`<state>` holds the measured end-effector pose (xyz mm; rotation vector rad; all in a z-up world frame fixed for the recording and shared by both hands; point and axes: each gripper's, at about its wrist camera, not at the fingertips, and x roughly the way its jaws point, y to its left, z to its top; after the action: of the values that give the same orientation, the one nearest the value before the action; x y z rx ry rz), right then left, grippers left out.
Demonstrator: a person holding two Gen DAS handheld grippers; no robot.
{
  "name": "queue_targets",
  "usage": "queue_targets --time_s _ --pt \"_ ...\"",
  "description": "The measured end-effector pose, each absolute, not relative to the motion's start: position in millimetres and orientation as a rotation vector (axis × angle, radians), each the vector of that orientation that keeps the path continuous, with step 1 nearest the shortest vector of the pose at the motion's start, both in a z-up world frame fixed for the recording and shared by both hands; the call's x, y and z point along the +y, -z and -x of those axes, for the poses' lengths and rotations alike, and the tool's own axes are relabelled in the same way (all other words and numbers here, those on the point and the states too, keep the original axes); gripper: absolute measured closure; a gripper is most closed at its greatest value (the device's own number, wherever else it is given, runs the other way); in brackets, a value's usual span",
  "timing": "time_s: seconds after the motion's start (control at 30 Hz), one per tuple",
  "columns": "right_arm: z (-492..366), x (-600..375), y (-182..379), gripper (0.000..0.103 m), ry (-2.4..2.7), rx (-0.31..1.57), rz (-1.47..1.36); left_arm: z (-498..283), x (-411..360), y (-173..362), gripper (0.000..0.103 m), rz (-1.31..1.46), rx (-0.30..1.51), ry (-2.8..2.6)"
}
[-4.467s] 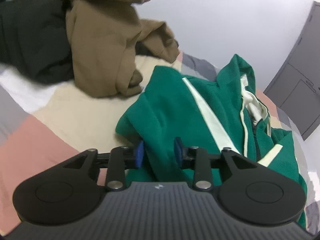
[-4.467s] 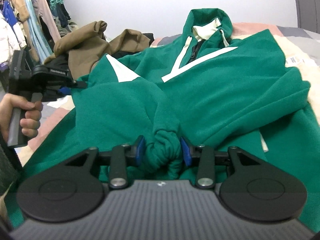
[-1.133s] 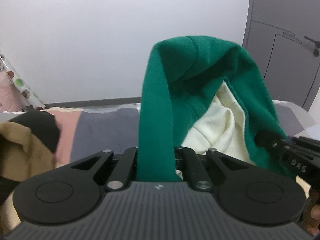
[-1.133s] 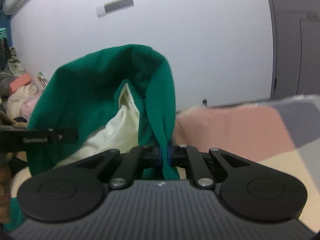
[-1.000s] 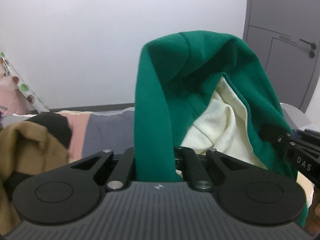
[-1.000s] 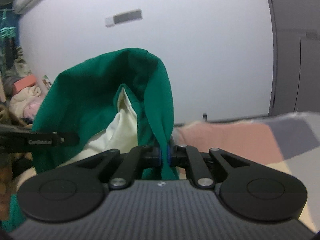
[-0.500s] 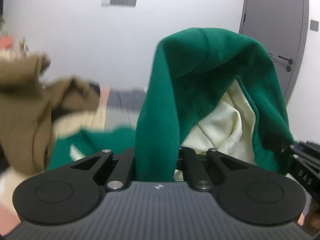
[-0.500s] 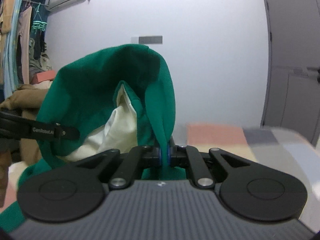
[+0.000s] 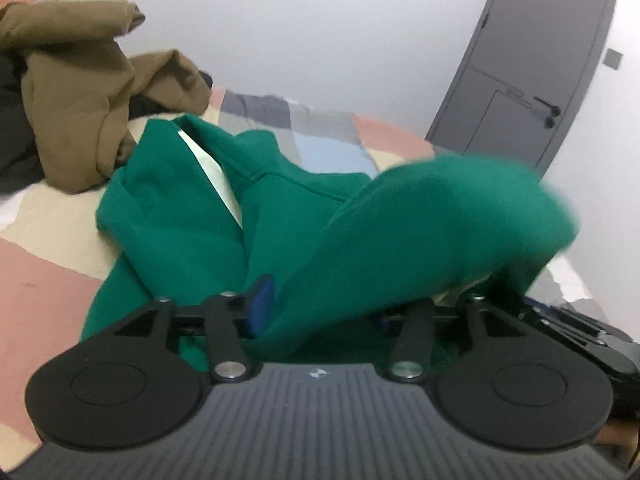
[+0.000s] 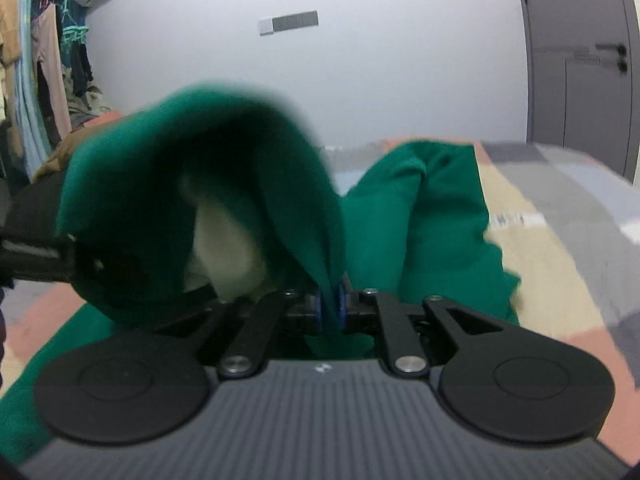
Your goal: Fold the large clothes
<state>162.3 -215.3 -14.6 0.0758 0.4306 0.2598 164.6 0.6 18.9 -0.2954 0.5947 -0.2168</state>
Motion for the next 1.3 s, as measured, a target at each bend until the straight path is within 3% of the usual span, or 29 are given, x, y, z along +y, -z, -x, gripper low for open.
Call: queue_targets --time_s 0.13,0.47,0.57,0.73,0.87,1.17,1.3 --pt "-135.5 -231.7 16.3 0.060 -0.298 0.457 -0.123 -127.7 5.9 -21.8 0.041 0.284 0.599 0.232" --pt "-94.6 -240.7 7.4 0.061 -0.330 0.509 -0.122 -83.0 33.0 -24.2 0.039 0.390 0.611 0.255" --pt "-98.6 -251.8 5.4 0.050 -0.352 0.512 -0.243 -90.0 46.1 -23.6 0.038 0.503 0.579 0.289" --pt "-103.5 -250.7 -2.6 0.049 -0.438 0.410 -0.299 -104.3 65.8 -18.2 0.037 0.659 0.539 0.329" --pt "-112.8 -246.5 -0.7 0.032 -0.464 0.357 -0.308 -121.8 72.1 -6.8 0.037 0.728 0.550 0.354" --pt "-143.8 -239.7 -1.9 0.030 -0.479 0.197 -0.353 -150.7 70.9 17.8 0.037 0.763 0.595 0.340" --pt "-159.2 -228.2 8.1 0.031 -0.492 0.268 -0.302 -155.6 65.6 22.4 0.037 0.728 0.610 0.337"
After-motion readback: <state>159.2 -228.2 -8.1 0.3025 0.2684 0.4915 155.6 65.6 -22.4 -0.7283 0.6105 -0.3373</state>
